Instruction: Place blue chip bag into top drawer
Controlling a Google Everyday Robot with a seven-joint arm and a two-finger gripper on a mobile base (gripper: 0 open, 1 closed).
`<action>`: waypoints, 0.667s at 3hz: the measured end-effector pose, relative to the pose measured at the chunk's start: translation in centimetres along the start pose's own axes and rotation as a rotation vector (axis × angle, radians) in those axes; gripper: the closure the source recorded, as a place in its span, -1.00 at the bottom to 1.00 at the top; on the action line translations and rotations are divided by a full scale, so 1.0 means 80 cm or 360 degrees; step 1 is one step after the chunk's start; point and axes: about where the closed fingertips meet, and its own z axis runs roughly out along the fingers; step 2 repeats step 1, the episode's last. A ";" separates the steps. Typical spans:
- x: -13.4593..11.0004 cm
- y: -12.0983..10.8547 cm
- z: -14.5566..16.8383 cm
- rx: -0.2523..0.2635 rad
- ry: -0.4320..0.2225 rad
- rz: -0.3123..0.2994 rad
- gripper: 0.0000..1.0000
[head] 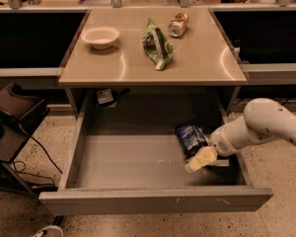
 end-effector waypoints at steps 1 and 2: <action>0.000 0.000 0.000 0.0000 0.0000 0.0000 -1.00; 0.000 0.000 0.000 0.0000 0.0000 0.0000 -1.00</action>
Offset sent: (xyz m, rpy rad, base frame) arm 0.0000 0.0000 0.0000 0.0000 0.0000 0.0000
